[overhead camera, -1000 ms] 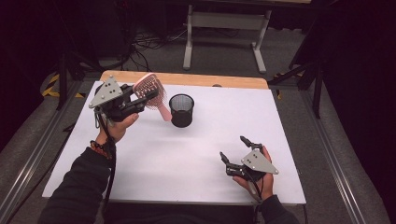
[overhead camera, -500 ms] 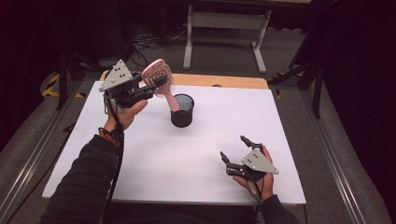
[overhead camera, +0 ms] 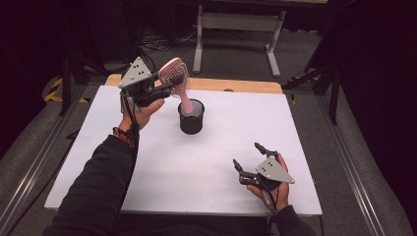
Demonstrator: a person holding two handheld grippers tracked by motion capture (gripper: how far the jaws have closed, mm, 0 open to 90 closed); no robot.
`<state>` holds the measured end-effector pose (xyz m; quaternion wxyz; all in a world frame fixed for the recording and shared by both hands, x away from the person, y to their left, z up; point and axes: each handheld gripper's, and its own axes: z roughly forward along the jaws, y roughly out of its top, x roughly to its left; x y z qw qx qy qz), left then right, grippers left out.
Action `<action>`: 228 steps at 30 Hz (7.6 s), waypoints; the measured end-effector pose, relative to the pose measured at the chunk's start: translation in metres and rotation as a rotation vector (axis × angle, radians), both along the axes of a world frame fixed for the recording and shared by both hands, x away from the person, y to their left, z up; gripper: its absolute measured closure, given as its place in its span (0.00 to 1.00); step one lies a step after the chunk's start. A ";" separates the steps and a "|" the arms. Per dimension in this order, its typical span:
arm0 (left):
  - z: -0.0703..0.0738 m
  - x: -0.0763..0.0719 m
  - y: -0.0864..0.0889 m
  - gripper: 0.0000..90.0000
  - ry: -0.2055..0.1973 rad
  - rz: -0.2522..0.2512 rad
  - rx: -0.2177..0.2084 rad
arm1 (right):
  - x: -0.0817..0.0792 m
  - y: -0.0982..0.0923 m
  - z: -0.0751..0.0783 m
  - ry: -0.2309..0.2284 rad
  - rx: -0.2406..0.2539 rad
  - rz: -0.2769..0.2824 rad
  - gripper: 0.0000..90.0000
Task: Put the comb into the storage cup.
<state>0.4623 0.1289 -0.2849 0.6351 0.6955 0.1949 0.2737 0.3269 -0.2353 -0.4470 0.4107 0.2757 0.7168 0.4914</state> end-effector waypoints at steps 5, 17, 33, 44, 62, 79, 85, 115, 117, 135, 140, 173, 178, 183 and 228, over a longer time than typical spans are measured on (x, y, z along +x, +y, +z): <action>-0.002 0.007 -0.003 0.70 0.011 0.004 -0.013 | 0.000 -0.001 0.000 0.000 0.002 0.002 0.16; -0.015 0.022 -0.007 0.70 0.048 0.028 -0.020 | 0.000 0.000 0.000 0.005 0.002 0.006 0.16; -0.042 0.032 -0.018 0.70 0.108 0.019 -0.029 | 0.001 0.000 -0.001 0.009 0.003 0.010 0.17; -0.057 0.031 -0.028 0.70 0.131 0.016 -0.047 | 0.000 0.000 -0.001 0.016 0.002 0.012 0.17; -0.088 0.039 -0.029 0.70 0.199 0.037 -0.067 | 0.002 0.000 -0.003 0.022 0.007 0.012 0.17; -0.106 0.043 -0.020 0.68 0.233 0.044 -0.124 | 0.003 0.001 -0.004 0.037 0.000 0.011 0.17; -0.108 0.045 -0.017 0.68 0.242 0.051 -0.134 | 0.004 0.001 -0.004 0.038 -0.007 0.009 0.17; -0.114 0.060 0.005 0.63 0.306 0.123 -0.121 | 0.007 0.001 -0.007 0.071 -0.018 0.018 0.17; -0.114 0.060 0.005 0.63 0.306 0.113 -0.122 | 0.007 0.001 -0.007 0.073 -0.020 0.019 0.17; -0.105 0.057 0.009 0.13 0.276 0.150 -0.063 | 0.006 0.002 -0.006 0.067 -0.022 0.014 0.16; -0.096 0.051 0.015 0.05 0.222 0.109 -0.027 | 0.006 0.004 -0.007 0.077 -0.033 0.020 0.17; -0.080 0.023 0.040 0.04 0.107 0.078 0.133 | 0.001 0.008 -0.002 0.037 -0.052 -0.011 0.19; -0.077 0.022 0.043 0.04 0.095 0.085 0.157 | 0.002 0.007 -0.002 0.036 -0.057 -0.014 0.19; -0.077 0.020 0.044 0.04 0.095 0.065 0.146 | 0.001 0.007 -0.001 0.032 -0.059 -0.015 0.19; -0.079 -0.038 0.052 0.07 -0.008 -0.021 0.171 | -0.002 0.010 0.000 0.011 -0.065 -0.019 0.19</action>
